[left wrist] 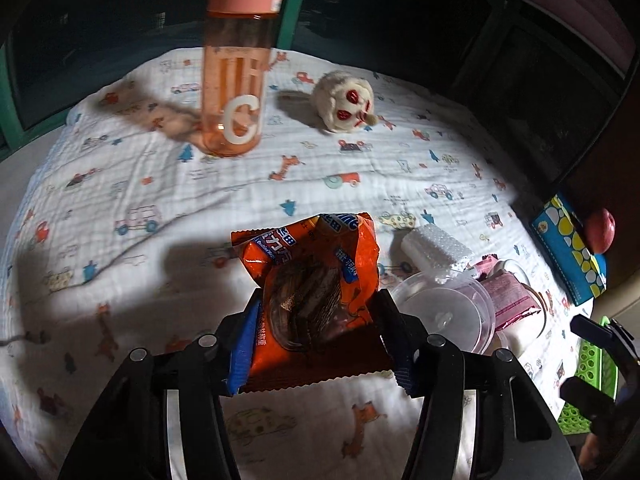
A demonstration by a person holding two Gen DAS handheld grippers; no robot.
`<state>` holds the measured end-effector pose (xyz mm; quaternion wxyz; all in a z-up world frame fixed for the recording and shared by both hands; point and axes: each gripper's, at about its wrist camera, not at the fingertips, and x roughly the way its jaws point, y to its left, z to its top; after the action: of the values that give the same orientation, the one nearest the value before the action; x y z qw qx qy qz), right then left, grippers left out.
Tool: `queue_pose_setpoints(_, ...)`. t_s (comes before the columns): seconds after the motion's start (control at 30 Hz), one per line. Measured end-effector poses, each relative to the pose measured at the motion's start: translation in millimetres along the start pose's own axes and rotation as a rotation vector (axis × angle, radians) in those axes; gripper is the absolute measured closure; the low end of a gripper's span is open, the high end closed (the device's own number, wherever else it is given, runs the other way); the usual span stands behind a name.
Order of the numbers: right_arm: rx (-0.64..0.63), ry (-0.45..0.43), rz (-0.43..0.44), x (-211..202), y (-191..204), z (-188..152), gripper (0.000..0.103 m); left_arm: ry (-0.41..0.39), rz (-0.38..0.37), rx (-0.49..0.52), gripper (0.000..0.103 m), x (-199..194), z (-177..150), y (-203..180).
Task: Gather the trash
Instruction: 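Grasp the orange snack wrapper with the left gripper while the right gripper grasps the clear lid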
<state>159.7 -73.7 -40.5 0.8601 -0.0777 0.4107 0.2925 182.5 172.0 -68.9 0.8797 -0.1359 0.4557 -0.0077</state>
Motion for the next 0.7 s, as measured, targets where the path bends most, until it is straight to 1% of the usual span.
queue_pose_setpoints(0.1,-0.061,0.021,0.002,16,14,9,0.013,-0.016,0.005,-0.019,0.049,-10,-3,10)
queue_pose_setpoints(0.2,-0.133,0.048,-0.011,33,27,16,0.008,-0.026,0.008,-0.031,0.049,-17,-6,19)
queue_pose_setpoints(0.3,-0.195,0.081,-0.031,50,38,21,0.008,-0.034,0.01,-0.044,0.049,-21,-8,26)
queue_pose_setpoints(0.53,-0.336,0.139,-0.116,85,56,24,0.006,-0.033,0.011,-0.073,0.049,-23,-13,39)
queue_pose_setpoints(0.7,-0.398,0.167,-0.161,104,62,21,0.005,-0.032,0.007,-0.092,0.049,-23,-16,45)
